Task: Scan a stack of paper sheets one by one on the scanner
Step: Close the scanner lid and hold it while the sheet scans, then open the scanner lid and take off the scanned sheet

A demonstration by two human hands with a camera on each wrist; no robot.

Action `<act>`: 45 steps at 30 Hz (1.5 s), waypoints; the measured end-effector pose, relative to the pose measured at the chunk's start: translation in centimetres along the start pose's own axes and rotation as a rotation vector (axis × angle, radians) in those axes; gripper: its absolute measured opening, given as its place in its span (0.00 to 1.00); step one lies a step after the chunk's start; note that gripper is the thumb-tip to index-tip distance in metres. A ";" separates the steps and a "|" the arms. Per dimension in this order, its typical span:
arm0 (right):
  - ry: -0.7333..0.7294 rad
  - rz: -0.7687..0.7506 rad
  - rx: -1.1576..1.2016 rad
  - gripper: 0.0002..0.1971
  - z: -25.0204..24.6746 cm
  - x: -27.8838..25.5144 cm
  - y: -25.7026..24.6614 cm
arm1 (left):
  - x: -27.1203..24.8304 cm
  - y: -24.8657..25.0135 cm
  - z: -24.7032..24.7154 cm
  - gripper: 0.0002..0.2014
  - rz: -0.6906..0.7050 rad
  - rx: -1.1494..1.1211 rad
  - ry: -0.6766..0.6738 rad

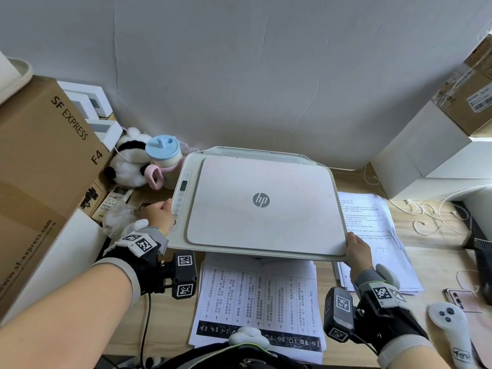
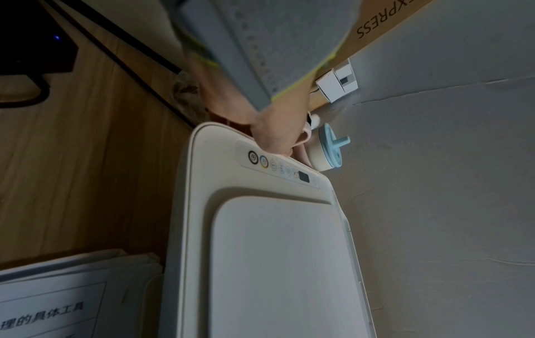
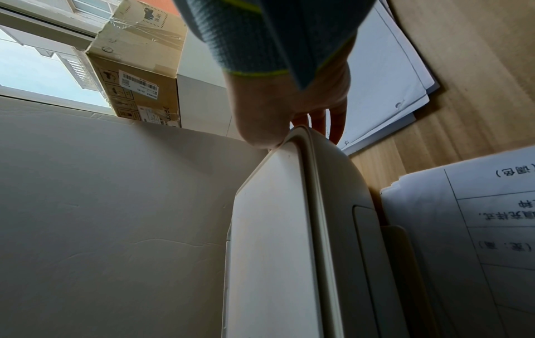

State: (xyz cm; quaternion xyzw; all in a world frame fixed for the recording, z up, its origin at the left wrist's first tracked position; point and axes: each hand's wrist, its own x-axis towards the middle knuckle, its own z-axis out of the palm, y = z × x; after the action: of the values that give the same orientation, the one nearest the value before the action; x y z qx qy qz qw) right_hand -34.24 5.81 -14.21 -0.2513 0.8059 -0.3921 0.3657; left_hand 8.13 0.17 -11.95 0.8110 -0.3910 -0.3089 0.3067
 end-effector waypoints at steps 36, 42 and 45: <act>-0.088 0.163 0.337 0.15 -1.2 -2.5 -0.5 | 0.2 10.3 -2.4 0.06 -0.201 -0.498 -0.290; -0.111 0.160 0.311 0.19 -1.3 -2.2 -0.8 | 1.5 18.1 -3.4 0.11 -0.084 -0.801 -0.155; -0.100 0.137 0.276 0.19 -1.3 -2.2 -1.2 | 2.5 20.6 -3.1 0.11 0.012 -0.750 -0.144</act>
State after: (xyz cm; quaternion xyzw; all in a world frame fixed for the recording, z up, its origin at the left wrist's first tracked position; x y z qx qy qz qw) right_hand -33.77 7.23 -11.81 -0.1624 0.7405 -0.4601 0.4622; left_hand 2.55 -11.54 4.56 0.6161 -0.2760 -0.4851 0.5557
